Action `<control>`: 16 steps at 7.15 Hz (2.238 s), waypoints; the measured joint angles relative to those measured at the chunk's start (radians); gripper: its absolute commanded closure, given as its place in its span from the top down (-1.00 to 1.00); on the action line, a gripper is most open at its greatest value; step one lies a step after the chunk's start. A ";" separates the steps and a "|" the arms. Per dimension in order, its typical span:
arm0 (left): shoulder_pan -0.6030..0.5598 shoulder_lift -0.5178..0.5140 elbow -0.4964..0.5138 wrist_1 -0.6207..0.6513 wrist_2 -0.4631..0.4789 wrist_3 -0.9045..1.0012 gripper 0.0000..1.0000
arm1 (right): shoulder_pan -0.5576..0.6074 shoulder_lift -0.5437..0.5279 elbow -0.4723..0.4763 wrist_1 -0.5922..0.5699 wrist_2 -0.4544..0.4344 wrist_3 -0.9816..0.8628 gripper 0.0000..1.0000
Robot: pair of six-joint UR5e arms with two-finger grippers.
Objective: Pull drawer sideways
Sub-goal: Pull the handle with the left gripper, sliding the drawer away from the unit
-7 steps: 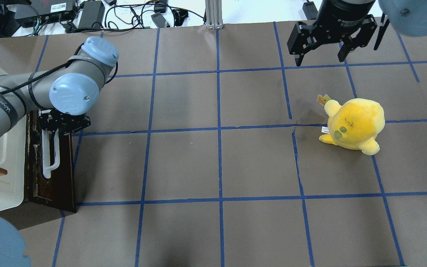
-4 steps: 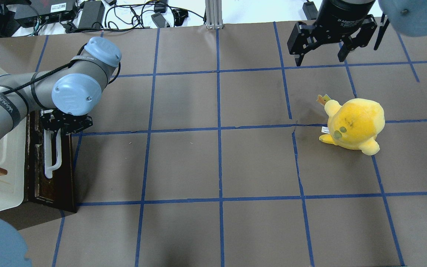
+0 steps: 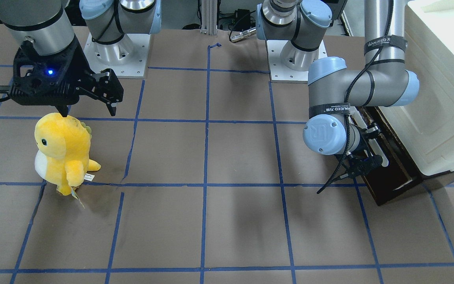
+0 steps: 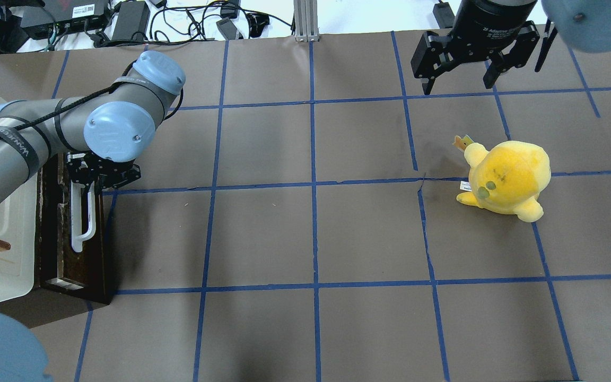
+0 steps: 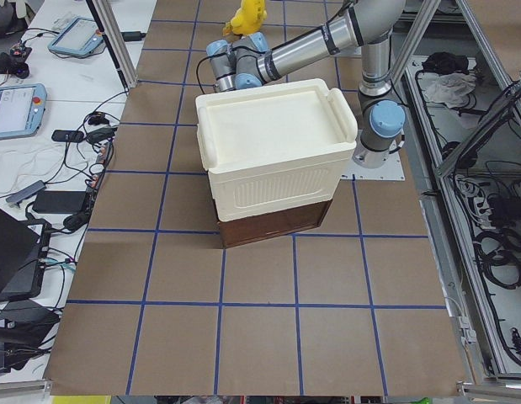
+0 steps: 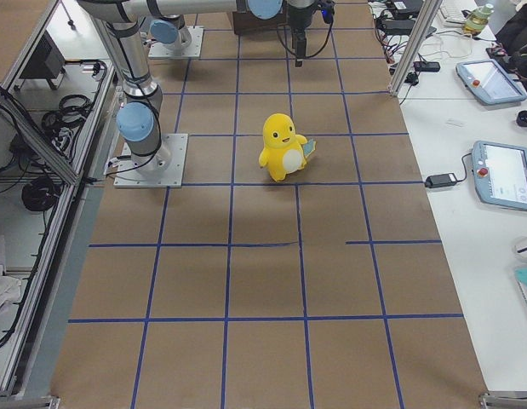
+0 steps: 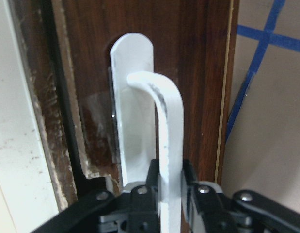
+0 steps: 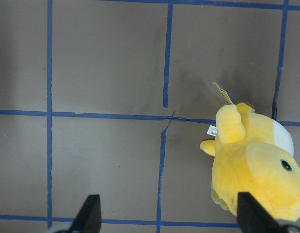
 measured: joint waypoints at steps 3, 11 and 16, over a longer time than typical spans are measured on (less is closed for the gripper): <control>-0.023 -0.002 0.004 -0.002 0.001 -0.001 -1.00 | 0.000 0.000 0.000 0.000 0.000 0.001 1.00; -0.063 -0.020 0.041 -0.014 -0.005 -0.001 -1.00 | 0.000 0.000 0.000 0.000 0.000 0.001 1.00; -0.092 -0.039 0.067 -0.021 -0.010 -0.007 -0.98 | 0.000 0.000 0.000 0.000 0.000 0.000 1.00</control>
